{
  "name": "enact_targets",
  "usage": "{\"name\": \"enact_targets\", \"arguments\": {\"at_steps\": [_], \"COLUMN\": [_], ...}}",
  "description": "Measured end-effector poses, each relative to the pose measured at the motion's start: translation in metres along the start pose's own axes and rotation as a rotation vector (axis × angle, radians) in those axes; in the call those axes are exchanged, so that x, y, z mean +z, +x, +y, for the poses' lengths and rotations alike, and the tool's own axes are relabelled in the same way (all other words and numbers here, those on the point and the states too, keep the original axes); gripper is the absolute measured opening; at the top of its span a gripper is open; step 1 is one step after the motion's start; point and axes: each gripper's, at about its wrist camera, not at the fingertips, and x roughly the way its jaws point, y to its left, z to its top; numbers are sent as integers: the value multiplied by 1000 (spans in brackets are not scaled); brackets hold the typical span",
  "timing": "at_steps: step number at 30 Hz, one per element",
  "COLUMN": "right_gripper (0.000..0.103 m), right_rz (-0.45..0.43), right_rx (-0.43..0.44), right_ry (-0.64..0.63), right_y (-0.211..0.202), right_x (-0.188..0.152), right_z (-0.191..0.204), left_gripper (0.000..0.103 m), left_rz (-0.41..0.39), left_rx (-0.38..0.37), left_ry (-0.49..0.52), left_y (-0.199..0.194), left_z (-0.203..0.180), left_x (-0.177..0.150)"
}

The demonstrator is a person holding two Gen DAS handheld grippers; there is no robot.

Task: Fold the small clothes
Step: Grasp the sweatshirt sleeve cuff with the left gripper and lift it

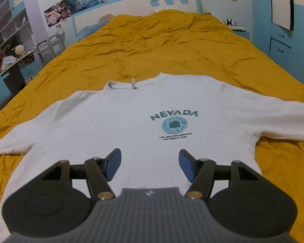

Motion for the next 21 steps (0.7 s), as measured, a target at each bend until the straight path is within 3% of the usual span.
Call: {"name": "enact_targets", "arguments": {"at_steps": [1,2,3,5,10,14,21], "right_gripper": [60,60,60,60,59,48,29], "right_rz": [1,1,-1,-9,-9,16,12], "right_rx": [-4,-6,-6,-2,-8,-6,37], "right_ry": [0,-1,-5,-21,-33,-25,-29], "right_y": [0,0,-1,-3,-2,2,-2], "right_x": [0,0,0,0,6,16,42], "right_z": [-1,-1,-1,-1,-9,-15,-29], "left_gripper": [48,24,14,9,7,7,7], "left_rz": [-7,-11,-14,-52,-179,-249,-192], "left_rx": [-8,-14,-26,-39,-157,-244,-411], "left_ry": [-4,-8,-11,26,279,531,903], "left_y": [3,5,5,-2,-62,-125,-194], "left_z": [-1,-5,-7,-22,-99,-185,-309], "left_x": [0,2,3,-1,-26,-69,-201]}}
